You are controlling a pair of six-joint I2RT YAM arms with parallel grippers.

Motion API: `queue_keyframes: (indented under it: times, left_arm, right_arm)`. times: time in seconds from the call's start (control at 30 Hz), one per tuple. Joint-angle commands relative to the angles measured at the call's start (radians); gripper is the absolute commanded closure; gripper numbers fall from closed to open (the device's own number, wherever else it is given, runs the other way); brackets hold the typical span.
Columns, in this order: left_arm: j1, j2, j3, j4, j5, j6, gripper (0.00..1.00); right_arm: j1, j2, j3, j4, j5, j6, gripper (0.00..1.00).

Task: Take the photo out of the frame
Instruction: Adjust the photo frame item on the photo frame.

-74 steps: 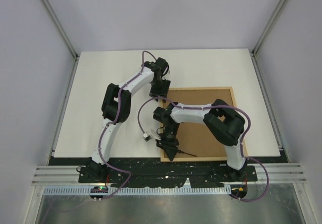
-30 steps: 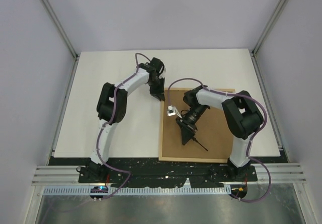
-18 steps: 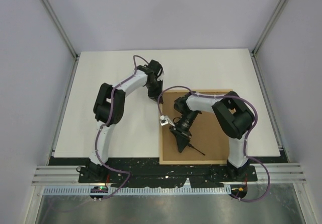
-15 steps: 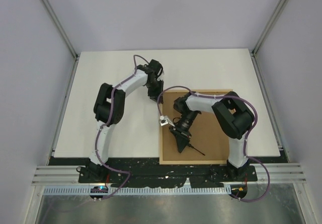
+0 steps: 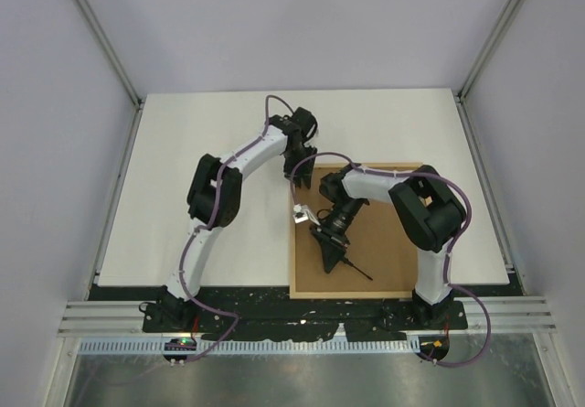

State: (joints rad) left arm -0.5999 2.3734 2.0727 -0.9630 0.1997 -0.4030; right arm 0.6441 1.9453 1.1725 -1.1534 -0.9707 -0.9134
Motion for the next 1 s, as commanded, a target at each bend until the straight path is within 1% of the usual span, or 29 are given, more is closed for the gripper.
queue_keyframes:
  times: [0.0,0.1,0.2,0.3,0.43,0.5,0.7,0.77,0.8,0.97]
  left_arm:
    - [0.018,-0.028,-0.013,-0.026,-0.053,0.032,0.64]
    - [0.02,-0.066,-0.019,-0.003,-0.022,0.029,0.64]
    - [0.019,-0.1,-0.023,0.018,0.058,0.021,0.64]
    - [0.011,-0.124,-0.025,0.024,0.073,0.02,0.64]
    - [0.006,-0.148,-0.01,0.003,-0.017,0.05,0.63]
    - [0.008,-0.134,0.012,-0.023,-0.08,0.073,0.62]
    - [0.006,-0.059,0.033,-0.059,-0.186,0.116,0.56]
    - [0.008,-0.03,0.044,-0.068,-0.19,0.125,0.55]
    - [0.006,-0.019,0.046,-0.068,-0.222,0.128,0.55]
    - [-0.003,0.021,0.072,-0.078,-0.232,0.135,0.55]
  right_arm:
    - [-0.001,-0.065,-0.004,-0.005,-0.033,-0.007,0.92]
    - [-0.02,-0.06,-0.004,-0.011,-0.048,-0.016,0.92]
    - [-0.038,-0.045,-0.005,-0.019,-0.059,-0.027,0.92]
    - [-0.058,-0.032,-0.001,-0.026,-0.074,-0.036,0.92]
    - [-0.075,-0.028,-0.001,-0.032,-0.086,-0.047,0.92]
    - [-0.08,-0.031,-0.002,-0.032,-0.088,-0.048,0.92]
    - [-0.098,-0.043,-0.004,-0.043,-0.094,-0.062,0.92]
    - [-0.109,-0.046,-0.005,-0.046,-0.095,-0.067,0.92]
    - [-0.11,-0.048,-0.005,-0.051,-0.1,-0.068,0.92]
    - [-0.11,-0.054,-0.002,-0.061,-0.108,-0.076,0.92]
